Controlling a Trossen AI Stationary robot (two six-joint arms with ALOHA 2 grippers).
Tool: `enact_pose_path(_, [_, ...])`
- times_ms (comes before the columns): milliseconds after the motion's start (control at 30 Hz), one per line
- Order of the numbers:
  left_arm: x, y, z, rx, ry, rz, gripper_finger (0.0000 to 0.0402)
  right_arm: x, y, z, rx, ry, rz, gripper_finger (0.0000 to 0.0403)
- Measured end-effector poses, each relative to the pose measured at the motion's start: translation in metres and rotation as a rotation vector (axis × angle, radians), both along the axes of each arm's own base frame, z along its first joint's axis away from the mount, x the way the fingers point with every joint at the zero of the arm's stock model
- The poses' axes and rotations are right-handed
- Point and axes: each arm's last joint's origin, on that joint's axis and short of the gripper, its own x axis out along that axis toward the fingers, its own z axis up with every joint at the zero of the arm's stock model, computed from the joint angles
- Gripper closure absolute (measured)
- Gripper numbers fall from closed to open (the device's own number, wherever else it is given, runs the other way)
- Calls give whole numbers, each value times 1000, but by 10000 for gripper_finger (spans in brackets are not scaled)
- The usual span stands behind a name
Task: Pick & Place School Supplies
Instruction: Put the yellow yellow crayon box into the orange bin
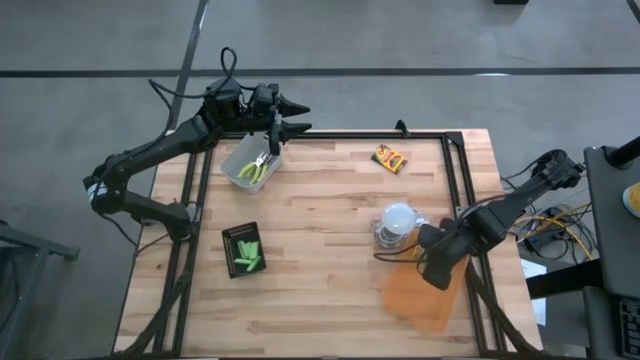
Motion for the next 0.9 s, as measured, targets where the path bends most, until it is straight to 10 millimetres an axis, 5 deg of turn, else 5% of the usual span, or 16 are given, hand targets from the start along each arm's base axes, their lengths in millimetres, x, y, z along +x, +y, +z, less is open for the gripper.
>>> enact_pose_path(200, [0,0,0,0,0,0,149,10,9,12,110,-124,83,394])
enact_pose_path(367, [0,0,0,0,0,0,149,10,12,2,134,-107,70,394])
enact_pose_path(900, [0,0,0,1,-1,0,149,-17,-6,-80,30,181,-110,394])
